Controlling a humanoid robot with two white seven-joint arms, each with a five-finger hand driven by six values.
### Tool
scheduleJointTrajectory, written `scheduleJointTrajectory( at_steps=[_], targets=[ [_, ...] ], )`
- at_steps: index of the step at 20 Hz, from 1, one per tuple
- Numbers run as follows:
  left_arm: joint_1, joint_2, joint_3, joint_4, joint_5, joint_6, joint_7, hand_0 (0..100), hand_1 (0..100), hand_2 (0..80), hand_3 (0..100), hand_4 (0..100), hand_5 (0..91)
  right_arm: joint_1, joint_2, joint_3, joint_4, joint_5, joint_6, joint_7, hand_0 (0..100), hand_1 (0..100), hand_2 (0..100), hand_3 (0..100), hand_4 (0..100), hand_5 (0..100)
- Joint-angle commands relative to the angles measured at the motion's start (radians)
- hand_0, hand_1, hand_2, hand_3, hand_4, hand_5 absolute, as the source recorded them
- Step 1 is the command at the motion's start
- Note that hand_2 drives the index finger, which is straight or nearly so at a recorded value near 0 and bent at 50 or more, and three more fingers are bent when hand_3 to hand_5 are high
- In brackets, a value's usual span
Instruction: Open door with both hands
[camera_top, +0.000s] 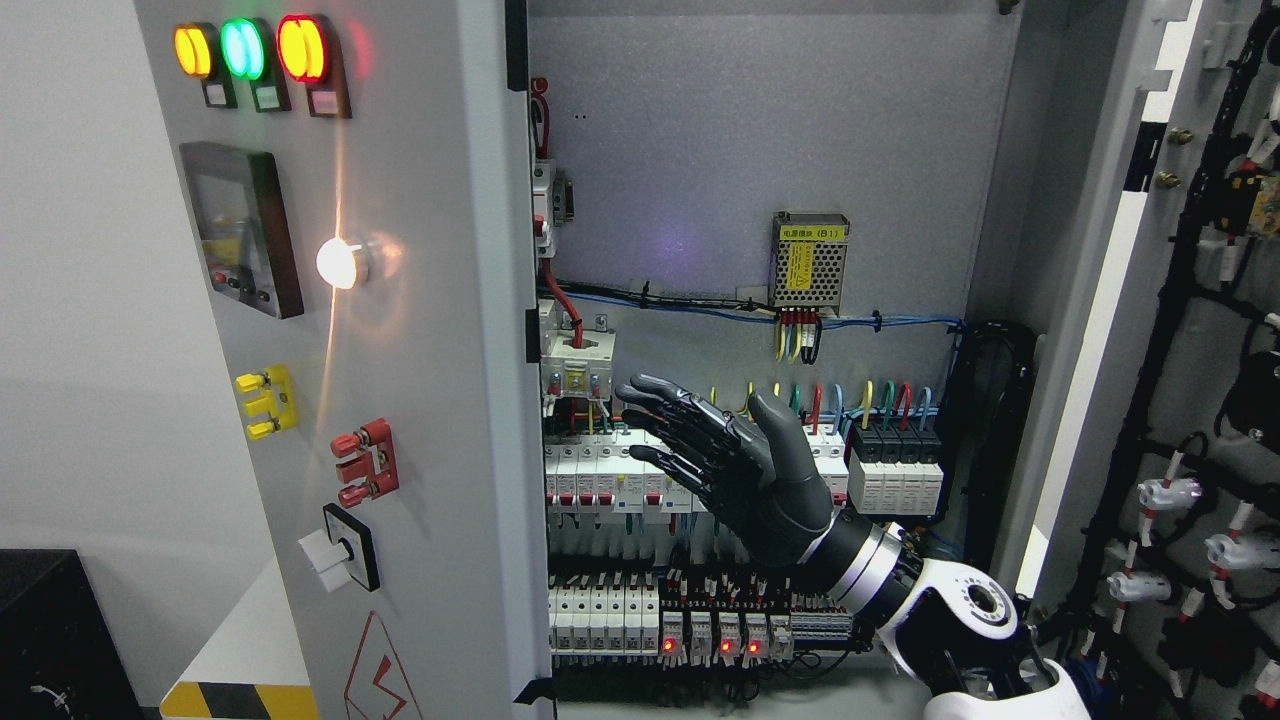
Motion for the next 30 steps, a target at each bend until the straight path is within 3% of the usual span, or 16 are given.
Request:
scheduleJointTrajectory(
  at_steps=[1, 16, 20, 30],
  targets=[
    [0.0, 0.002, 0.0, -0.025, 0.0, 0.0, 0.001, 0, 0, 0.0, 0, 0, 0.0, 0.027, -0.021, 0.0, -0.058, -0.002, -0.001, -0.001, 0, 0, 0, 0, 0, 0],
    [0.003, 0.006, 0.001, -0.025, 0.0, 0.0, 0.001, 0, 0, 0.0, 0, 0, 0.0, 0.059, -0.029, 0.069, -0.125, -0.005, -0.001, 0.007, 0, 0, 0, 0, 0, 0],
    [0.003, 0.008, 0.001, -0.025, 0.0, 0.0, -0.001, 0, 0, 0.0, 0, 0, 0.0, 0.061, -0.041, 0.083, -0.131, -0.005, -0.001, 0.057, 0, 0, 0, 0, 0, 0],
    [0.003, 0.005, 0.001, -0.025, 0.0, 0.0, 0.001, 0, 0, 0.0, 0, 0, 0.0, 0.09, -0.044, 0.135, -0.159, -0.007, 0.006, 0.064, 0, 0, 0, 0, 0, 0]
  ],
)
